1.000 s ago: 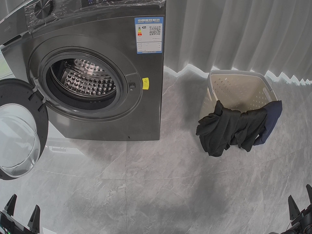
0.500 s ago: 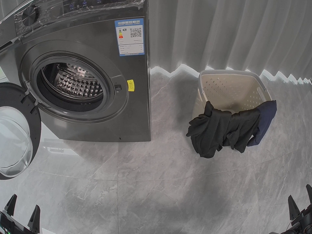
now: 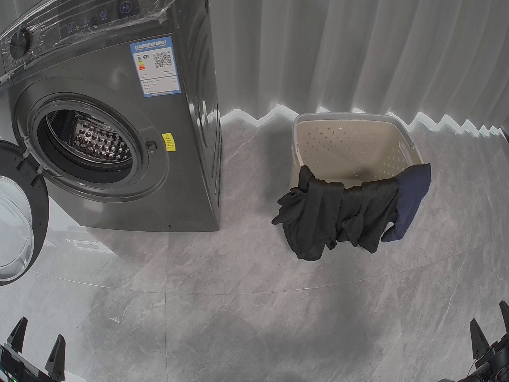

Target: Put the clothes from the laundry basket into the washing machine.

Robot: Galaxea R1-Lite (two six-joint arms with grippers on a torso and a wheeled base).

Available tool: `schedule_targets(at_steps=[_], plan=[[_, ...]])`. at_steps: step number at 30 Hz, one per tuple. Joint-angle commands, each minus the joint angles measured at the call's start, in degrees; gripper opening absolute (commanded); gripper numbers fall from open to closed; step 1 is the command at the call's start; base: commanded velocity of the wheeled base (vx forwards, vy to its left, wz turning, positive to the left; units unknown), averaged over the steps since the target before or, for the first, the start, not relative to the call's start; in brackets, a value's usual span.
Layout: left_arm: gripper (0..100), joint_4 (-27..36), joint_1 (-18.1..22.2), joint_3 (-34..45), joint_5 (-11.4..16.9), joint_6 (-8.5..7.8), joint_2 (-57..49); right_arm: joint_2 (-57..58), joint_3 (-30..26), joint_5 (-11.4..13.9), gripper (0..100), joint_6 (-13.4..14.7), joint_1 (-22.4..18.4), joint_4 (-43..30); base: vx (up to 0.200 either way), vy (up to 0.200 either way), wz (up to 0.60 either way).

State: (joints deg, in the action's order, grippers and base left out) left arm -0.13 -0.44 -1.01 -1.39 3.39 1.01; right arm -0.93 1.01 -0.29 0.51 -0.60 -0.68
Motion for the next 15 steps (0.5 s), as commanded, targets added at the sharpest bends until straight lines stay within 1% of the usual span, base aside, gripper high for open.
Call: schedule_targets(at_steps=[1, 7, 15], plan=[[100, -0.04, 0.0, 1.01, -0.02, 0.04, -0.66, 0.49, -0.75, 0.03, 100, 0.02, -0.02, -0.02, 0.0, 0.0, 0.0], [100, -0.04, 0.0, 1.01, -0.02, 0.04, -0.66, 0.49, -0.84, 0.03, 100, 0.02, -0.02, -0.02, 0.0, 0.0, 0.0], [100, -0.04, 0.0, 1.01, -0.02, 0.04, -0.66, 0.49, -0.84, 0.03, 100, 0.02, -0.02, -0.02, 0.0, -0.2, 0.0]])
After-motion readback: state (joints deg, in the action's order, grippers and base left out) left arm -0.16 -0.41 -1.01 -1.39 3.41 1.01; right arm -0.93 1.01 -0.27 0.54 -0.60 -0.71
